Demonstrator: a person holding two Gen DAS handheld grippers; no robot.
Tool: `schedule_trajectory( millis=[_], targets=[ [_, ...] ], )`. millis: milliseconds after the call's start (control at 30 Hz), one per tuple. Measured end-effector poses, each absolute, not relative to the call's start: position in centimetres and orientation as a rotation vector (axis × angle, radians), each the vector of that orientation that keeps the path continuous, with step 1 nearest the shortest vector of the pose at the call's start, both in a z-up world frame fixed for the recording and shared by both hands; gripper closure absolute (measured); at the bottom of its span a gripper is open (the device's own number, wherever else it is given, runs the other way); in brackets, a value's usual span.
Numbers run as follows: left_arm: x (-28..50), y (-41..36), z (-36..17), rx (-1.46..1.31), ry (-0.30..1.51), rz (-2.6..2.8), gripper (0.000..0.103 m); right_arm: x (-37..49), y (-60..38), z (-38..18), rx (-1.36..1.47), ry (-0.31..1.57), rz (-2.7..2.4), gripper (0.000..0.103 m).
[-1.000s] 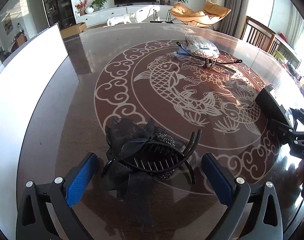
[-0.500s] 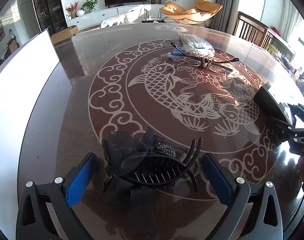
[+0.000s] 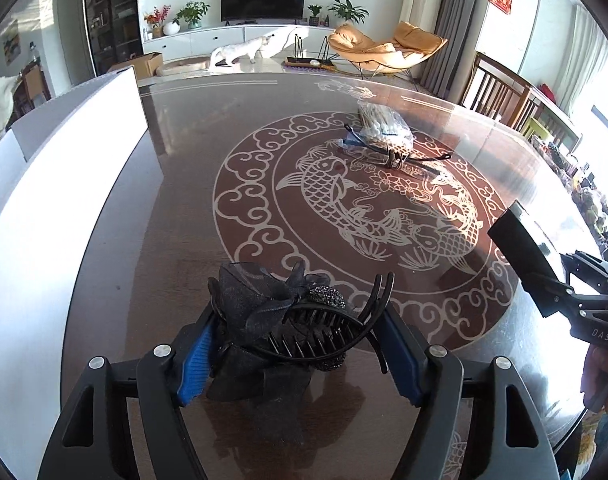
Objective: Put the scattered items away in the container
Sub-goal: 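Carry the hair clip and box into the container with both grippers, then open both grippers to release the items and withdraw over the table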
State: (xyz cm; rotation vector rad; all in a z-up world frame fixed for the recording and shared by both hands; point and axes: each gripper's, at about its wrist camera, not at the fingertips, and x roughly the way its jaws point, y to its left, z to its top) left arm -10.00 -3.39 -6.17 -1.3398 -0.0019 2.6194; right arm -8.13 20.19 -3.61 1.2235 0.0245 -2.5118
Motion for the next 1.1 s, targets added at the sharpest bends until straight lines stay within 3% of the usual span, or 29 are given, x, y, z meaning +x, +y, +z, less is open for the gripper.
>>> schedule_trajectory(
  millis=[300, 500, 733, 1100],
  targets=[
    [-5.3, -15.1, 2.8, -1.247, -0.049, 2.826, 0.03, -8.9, 7.7, 2.3, 1.044, 0.002, -2.299, 0.044],
    [-3.5, -26.4, 5.7, -1.289, -0.12, 3.012, 0.03, -9.9, -4.5, 7.9, 0.899, 0.094, -2.157, 0.044],
    [-3.4, -35.4, 4.3, -1.421, -0.308, 3.035, 0.03, -11.2, -18.2, 10.2, 0.861, 0.223, -2.013, 0.044],
    [-6.0, -40.2, -1.8, -1.667, -0.537, 2.9, 0.028, -14.0, -30.2, 3.1, 1.084, 0.407, -1.86, 0.043]
  ],
)
